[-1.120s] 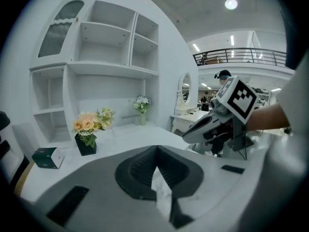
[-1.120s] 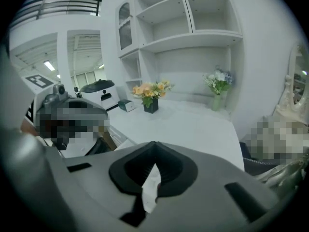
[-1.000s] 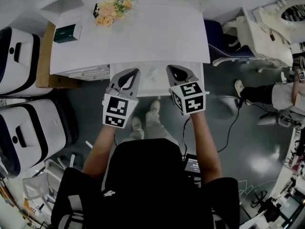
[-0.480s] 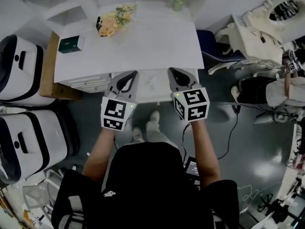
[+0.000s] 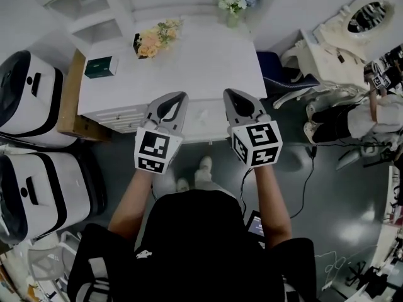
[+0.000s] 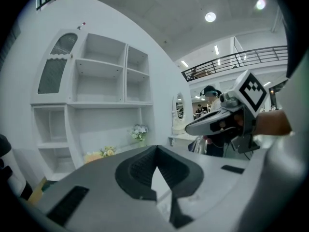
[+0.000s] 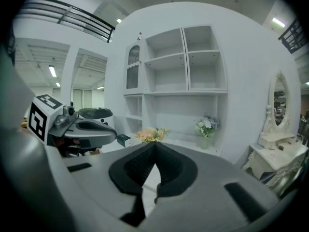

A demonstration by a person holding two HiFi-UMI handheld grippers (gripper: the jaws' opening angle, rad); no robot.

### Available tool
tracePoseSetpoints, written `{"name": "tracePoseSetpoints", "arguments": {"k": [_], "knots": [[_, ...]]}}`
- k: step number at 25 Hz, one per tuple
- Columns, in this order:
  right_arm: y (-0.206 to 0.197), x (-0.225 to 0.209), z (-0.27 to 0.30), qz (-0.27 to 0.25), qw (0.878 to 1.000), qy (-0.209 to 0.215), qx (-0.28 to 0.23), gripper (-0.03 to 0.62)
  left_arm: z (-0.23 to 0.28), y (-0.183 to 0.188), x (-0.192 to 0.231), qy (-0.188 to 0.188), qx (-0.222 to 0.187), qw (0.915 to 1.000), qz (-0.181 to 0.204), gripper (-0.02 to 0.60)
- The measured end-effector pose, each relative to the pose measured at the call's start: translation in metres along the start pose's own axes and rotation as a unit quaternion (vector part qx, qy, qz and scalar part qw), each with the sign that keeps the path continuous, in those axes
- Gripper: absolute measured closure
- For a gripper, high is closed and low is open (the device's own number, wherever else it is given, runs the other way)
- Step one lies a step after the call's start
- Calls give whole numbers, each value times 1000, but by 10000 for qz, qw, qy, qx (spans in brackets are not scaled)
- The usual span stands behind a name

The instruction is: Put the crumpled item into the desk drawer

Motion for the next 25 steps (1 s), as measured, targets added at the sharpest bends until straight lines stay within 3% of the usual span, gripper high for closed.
{"name": "tracePoseSetpoints", "arguments": {"k": [17,25], "knots": [[49,9,-41,-34,9961,-214,-857,597,-20,62,-13,-27,-612,9972,434,575],[59,12,-44,-5,9945,-214,-1028,597,-26,79,-8,61,-789,9955,521,575]]}}
Point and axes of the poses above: the fingertips, and each gripper's own axes: z forward along the fingers, x to its left, y out of its top, the point moved 8 cm from there along -z, backward along the fingers
